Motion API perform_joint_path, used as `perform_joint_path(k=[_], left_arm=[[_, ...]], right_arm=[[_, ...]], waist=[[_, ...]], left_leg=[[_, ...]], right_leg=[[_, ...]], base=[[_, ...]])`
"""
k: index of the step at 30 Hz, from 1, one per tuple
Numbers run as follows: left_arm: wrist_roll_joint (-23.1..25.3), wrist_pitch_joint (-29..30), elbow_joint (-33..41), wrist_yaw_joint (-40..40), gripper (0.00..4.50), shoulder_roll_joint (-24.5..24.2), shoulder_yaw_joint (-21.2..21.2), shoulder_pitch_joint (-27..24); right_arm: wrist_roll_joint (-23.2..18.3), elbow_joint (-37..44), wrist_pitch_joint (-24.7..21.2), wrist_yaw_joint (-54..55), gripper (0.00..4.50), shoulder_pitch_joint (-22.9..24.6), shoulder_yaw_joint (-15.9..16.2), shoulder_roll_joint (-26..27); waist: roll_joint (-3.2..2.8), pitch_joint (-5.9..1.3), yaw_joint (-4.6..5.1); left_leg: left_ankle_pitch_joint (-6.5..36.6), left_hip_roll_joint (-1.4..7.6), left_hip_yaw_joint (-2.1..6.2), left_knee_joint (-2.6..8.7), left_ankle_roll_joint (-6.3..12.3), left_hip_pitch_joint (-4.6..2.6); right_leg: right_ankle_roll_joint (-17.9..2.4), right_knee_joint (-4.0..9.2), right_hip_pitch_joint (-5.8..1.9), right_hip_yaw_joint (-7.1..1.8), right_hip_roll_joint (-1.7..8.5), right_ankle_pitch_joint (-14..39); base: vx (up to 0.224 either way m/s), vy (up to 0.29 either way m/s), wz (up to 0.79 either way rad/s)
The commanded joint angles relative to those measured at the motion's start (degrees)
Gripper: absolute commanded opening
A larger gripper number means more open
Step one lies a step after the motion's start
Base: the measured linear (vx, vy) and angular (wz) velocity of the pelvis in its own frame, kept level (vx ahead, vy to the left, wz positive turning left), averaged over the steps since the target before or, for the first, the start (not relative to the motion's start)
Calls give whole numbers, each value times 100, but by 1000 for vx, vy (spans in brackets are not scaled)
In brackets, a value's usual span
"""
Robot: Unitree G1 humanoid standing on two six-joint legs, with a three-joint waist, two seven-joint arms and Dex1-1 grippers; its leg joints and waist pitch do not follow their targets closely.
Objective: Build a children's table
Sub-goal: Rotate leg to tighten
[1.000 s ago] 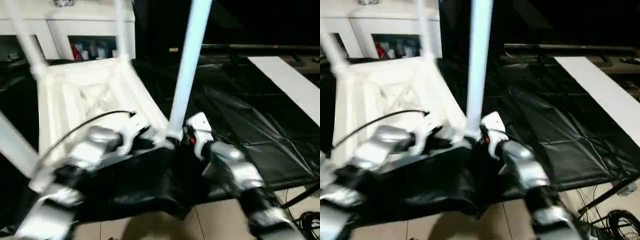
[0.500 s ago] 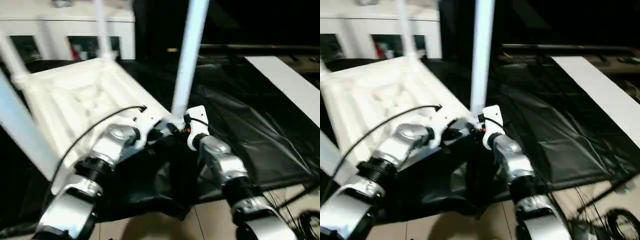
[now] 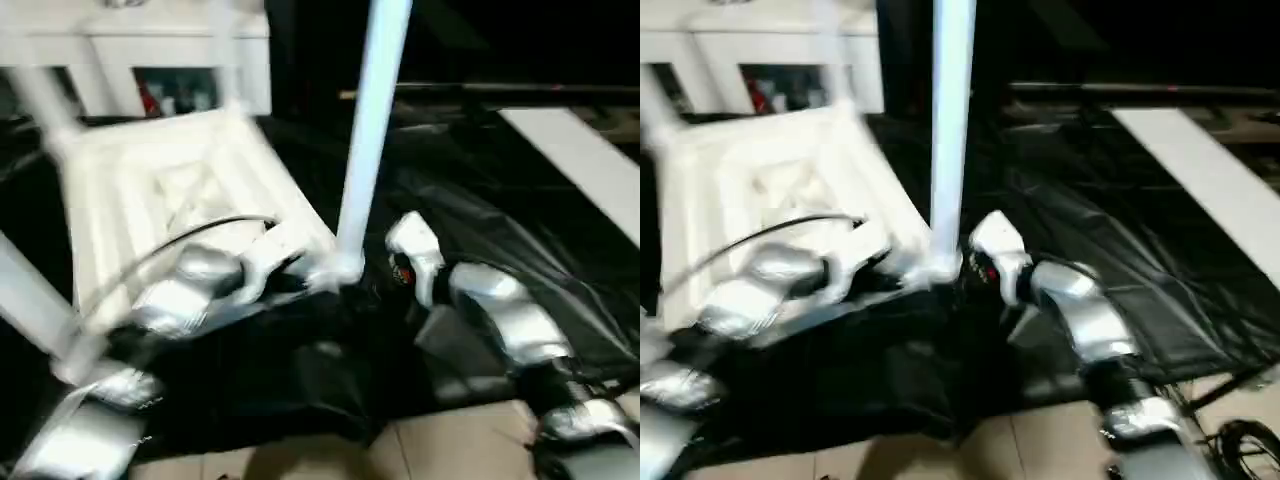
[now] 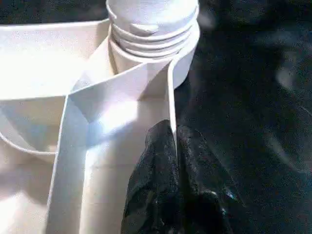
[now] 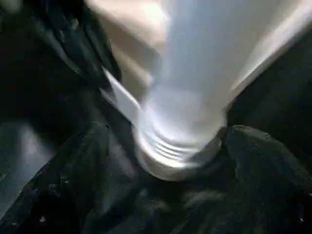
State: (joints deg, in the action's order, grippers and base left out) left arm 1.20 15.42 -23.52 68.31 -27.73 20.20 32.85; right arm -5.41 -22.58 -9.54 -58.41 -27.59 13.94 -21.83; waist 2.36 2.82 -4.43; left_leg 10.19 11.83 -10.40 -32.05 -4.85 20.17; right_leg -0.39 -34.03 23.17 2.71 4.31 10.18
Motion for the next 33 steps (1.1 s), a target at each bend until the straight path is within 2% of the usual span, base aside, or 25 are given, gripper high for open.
perform_joint_path(k=[1, 4, 6, 8, 9, 10, 11, 14, 16, 17, 19, 23, 26, 33], left_arm=[[22, -18, 109, 484, 0, 41, 499, -204], [-72, 41, 398, 758, 0, -114, 512, -316], [-63, 28, 439, 786, 0, -148, 508, -339], [-52, 24, 437, 788, 0, -162, 498, -343], [-65, 29, 460, 801, 0, -179, 501, -351], [-68, 23, 466, 805, 0, -194, 500, -353], [-71, 30, 464, 808, 0, -204, 499, -351], [-66, 33, 469, 833, 0, -222, 491, -350], [-52, 35, 467, 835, 0, -220, 475, -348], [-47, 36, 467, 836, 0, -220, 472, -347], [-44, 47, 473, 838, 0, -222, 469, -349], [-55, 65, 469, 825, 0, -231, 466, -336], [-54, 56, 442, 816, 0, -239, 464, -327], [-41, 159, 403, 759, 0, -230, 443, -324]], right_arm=[[-122, 219, -55, -238, 412, 15, 86, -50], [-188, 394, -141, -540, 412, 92, 267, -155], [-188, 420, -165, -585, 412, 102, 296, -146], [-193, 411, -175, -594, 412, 102, 303, -112], [-193, 422, -187, -622, 412, 106, 301, -116], [-185, 422, -192, -636, 412, 109, 305, -111], [-175, 408, -193, -649, 398, 107, 308, -106], [-89, 369, -164, -717, 370, 99, 366, -142], [-80, 359, -154, -726, 361, 107, 378, -153], [-81, 358, -151, -723, 342, 108, 382, -156], [-62, 359, -139, -712, 335, 111, 409, -172], [-37, 372, -153, -698, 290, 120, 423, -156], [-29, 338, -149, -682, 283, 114, 422, -122], [-10, 273, -157, -483, 267, 171, 399, -33]], waist=[[-88, -330, 8], [-109, -319, -67], [-102, -307, -71], [-99, -291, -64], [-99, -291, -64], [-83, -298, -61], [-86, -300, -59], [-85, -316, -54], [-90, -341, -55], [-87, -343, -55], [-91, -351, -58], [-82, -337, -59], [-87, -343, -59], [-84, -350, -58]], left_leg=[[998, 137, -13, 309, 271, -44], [1076, 150, -16, 320, 213, -63], [1221, 149, -17, 332, 141, -63], [1472, 146, -2, 352, 37, -60], [1472, 146, -2, 352, 37, -60], [1570, 141, 6, 353, -8, -63], [1558, 142, 9, 354, -18, -65], [1419, 136, 10, 342, -8, -55], [1216, 132, 6, 323, 21, -51], [1171, 130, 3, 318, 35, -50], [1098, 122, -3, 305, 65, -46], [1203, 121, 0, 308, 55, -40], [1238, 124, 4, 307, 31, -48], [1129, 115, 0, 292, 60, -43]], right_leg=[[-1505, 269, -265, -210, 272, 199], [-1470, 267, -271, -208, 287, 358], [-1415, 296, -267, -213, 289, 590], [-1301, 338, -260, -223, 307, 1046], [-1301, 338, -260, -223, 307, 1046], [-1208, 359, -261, -227, 315, 1298], [-1188, 358, -258, -229, 317, 1320], [-1179, 339, -263, -227, 304, 1159], [-1258, 295, -277, -220, 292, 784], [-1282, 286, -280, -219, 288, 694], [-1344, 269, -291, -215, 286, 530], [-1309, 289, -293, -218, 296, 763], [-1277, 291, -287, -220, 295, 855], [-1320, 269, -296, -218, 289, 689]], base=[[0, 0, 0], [0, 0, 0], [0, 0, 0], [0, 0, 0], [0, 0, 0], [0, 0, 0], [0, 0, 0], [0, 0, 0], [0, 0, 0], [0, 0, 0], [0, 0, 0], [0, 0, 0], [0, 0, 0], [0, 0, 0]])
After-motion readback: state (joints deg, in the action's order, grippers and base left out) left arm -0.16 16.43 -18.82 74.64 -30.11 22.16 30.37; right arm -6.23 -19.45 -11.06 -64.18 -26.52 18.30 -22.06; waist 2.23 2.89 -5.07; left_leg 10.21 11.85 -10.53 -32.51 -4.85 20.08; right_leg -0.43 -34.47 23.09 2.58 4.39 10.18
